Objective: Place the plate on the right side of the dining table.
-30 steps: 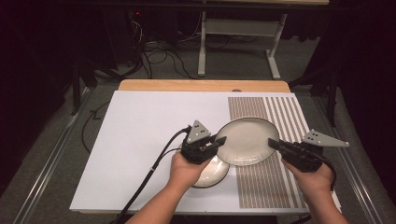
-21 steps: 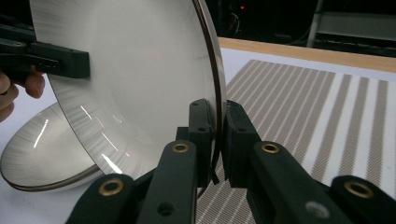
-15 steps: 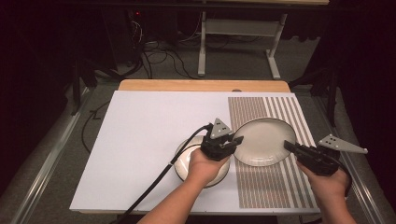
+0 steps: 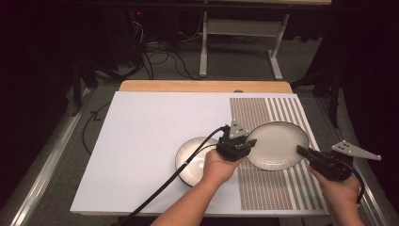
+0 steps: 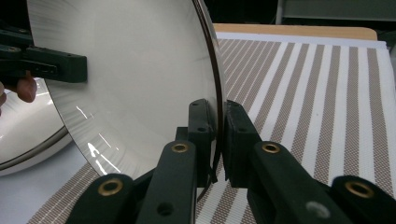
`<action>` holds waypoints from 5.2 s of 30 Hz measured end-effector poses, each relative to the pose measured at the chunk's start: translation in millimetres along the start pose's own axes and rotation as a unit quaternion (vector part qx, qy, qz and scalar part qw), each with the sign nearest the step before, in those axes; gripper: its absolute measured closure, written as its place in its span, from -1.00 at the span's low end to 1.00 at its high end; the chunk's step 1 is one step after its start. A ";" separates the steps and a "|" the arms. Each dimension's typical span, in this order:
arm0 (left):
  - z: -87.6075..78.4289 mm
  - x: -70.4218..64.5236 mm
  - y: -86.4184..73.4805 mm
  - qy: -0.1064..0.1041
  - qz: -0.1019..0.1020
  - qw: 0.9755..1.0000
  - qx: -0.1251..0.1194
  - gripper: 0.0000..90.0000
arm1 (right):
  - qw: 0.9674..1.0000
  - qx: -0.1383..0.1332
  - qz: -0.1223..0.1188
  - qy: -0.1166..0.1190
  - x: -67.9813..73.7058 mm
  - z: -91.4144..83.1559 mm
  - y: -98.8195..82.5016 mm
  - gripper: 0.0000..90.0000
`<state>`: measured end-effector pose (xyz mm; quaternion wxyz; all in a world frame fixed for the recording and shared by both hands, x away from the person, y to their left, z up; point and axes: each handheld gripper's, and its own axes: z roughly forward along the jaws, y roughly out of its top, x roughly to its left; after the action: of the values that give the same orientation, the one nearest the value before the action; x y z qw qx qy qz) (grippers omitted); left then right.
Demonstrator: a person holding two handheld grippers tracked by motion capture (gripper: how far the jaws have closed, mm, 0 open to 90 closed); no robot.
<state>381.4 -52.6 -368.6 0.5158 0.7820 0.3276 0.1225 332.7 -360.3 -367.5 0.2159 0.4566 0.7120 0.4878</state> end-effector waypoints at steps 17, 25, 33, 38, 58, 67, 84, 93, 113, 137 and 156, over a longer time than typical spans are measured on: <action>34.4 -2.4 -8.0 0.017 -0.005 0.999 0.044 0.64 | 0.999 0.028 0.021 -0.021 -18.6 8.7 -19.1 0.91; 40.9 -2.5 -6.5 0.031 -0.011 0.998 0.057 0.55 | 0.999 0.026 0.024 -0.017 -20.4 9.2 -19.9 0.92; 36.9 1.0 2.9 0.040 -0.006 0.999 0.031 0.34 | 0.999 0.023 0.021 -0.020 -19.2 10.7 -18.4 0.92; 21.1 -0.8 4.2 0.038 0.017 0.999 0.012 0.24 | 0.999 0.023 0.022 -0.022 -19.8 12.3 -17.9 0.92; -59.4 28.9 -17.9 0.059 -0.003 0.997 -0.041 -0.64 | 0.998 0.033 0.025 -0.037 -18.3 15.7 -15.2 0.89; -91.0 48.9 -35.7 0.089 -0.008 0.995 -0.043 -0.86 | 0.998 0.040 0.031 -0.043 -19.7 18.9 -14.6 0.87; -167.1 92.0 -78.8 0.136 -0.021 0.989 -0.049 -1.00 | 0.997 0.051 0.036 -0.053 -21.6 25.5 -12.1 0.84; -217.5 113.1 -99.7 0.166 -0.027 0.983 -0.075 -1.00 | 0.995 0.061 0.051 -0.063 -24.9 30.7 -12.7 0.81; -246.3 134.6 -121.3 0.200 -0.033 0.976 -0.081 -1.00 | 0.988 0.087 0.095 -0.080 -36.6 46.5 -12.8 0.77; -247.1 138.1 -124.7 0.195 -0.039 0.977 -0.077 -1.00 | 0.983 0.083 0.111 -0.121 -45.5 53.8 -20.9 0.56; -242.4 127.7 -123.2 0.187 -0.026 0.979 -0.076 -1.00 | 0.996 -0.017 -0.027 -0.078 7.3 30.8 -0.8 -0.12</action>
<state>301.9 236.3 -390.4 0.5065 0.6950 0.4283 0.2774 351.9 -338.8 -380.5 0.2915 0.4697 0.6969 0.4568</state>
